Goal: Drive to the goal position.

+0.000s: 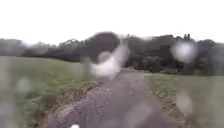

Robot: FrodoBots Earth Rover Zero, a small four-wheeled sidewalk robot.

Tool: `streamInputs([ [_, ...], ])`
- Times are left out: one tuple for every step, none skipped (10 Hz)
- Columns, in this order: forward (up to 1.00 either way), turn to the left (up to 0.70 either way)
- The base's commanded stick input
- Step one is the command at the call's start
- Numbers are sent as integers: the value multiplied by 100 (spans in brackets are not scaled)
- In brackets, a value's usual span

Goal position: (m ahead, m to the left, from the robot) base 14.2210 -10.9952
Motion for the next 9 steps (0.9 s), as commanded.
streamInputs([
  [85,0],
  [85,-25],
  [85,-30],
  [85,-34],
  [85,-34],
  [85,-34],
  [85,-34],
  [85,-34],
  [85,-22],
])
